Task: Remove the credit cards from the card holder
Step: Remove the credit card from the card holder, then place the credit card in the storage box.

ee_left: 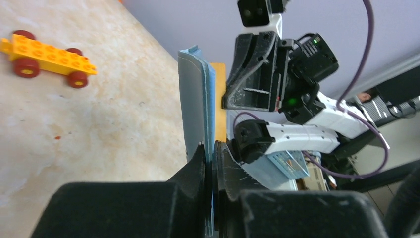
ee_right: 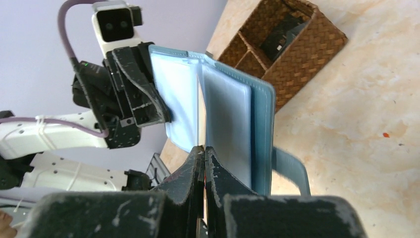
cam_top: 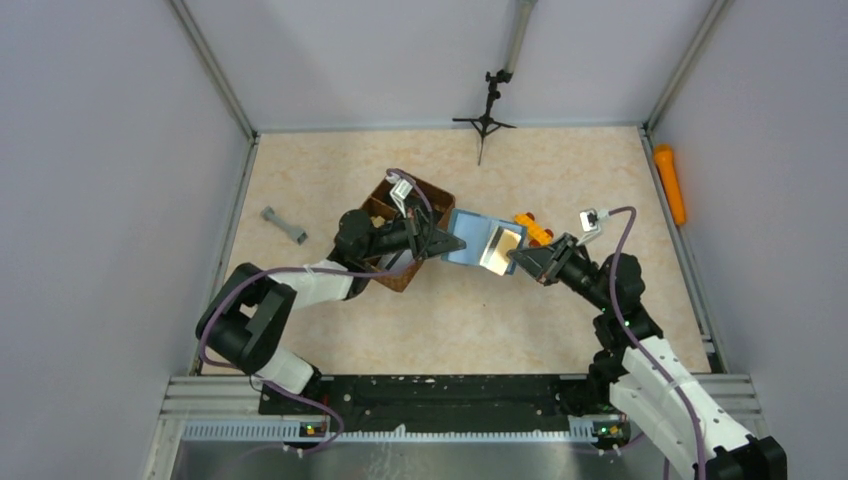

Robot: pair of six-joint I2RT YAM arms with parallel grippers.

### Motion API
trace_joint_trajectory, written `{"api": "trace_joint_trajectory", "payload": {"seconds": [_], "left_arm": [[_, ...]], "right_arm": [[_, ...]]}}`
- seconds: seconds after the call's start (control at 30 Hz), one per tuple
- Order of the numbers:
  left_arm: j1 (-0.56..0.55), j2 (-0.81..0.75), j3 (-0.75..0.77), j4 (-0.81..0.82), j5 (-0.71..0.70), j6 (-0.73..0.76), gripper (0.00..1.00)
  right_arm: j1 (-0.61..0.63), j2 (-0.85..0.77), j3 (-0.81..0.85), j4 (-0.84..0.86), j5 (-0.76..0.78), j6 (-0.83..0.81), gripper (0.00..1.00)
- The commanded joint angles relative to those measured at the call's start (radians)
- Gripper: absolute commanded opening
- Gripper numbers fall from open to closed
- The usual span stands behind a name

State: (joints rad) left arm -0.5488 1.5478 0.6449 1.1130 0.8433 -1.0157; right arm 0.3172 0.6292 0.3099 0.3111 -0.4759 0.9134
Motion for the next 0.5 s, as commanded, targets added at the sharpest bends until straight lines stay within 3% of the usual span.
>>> {"api": "trace_joint_trajectory", "payload": {"seconds": [0.0,0.13,0.27,0.47], "left_arm": [[0.041,-0.075,-0.02,-0.059,-0.102,0.081,0.0],[0.092,-0.147,-0.077,-0.072,-0.18,0.092,0.0],[0.092,-0.394,-0.073,-0.464,-0.4,0.293,0.0],[0.092,-0.708,-0.1,-0.705,-0.746,0.435,0.0]], "right_arm": [[-0.009,-0.013,0.039,-0.076,0.047,-0.005,0.0],[-0.01,0.025,-0.025,0.09,0.025,0.143,0.0],[-0.001,0.086,-0.06,0.205,0.017,0.22,0.0],[0.131,0.204,-0.007,0.229,0.136,0.214,0.0]]}}
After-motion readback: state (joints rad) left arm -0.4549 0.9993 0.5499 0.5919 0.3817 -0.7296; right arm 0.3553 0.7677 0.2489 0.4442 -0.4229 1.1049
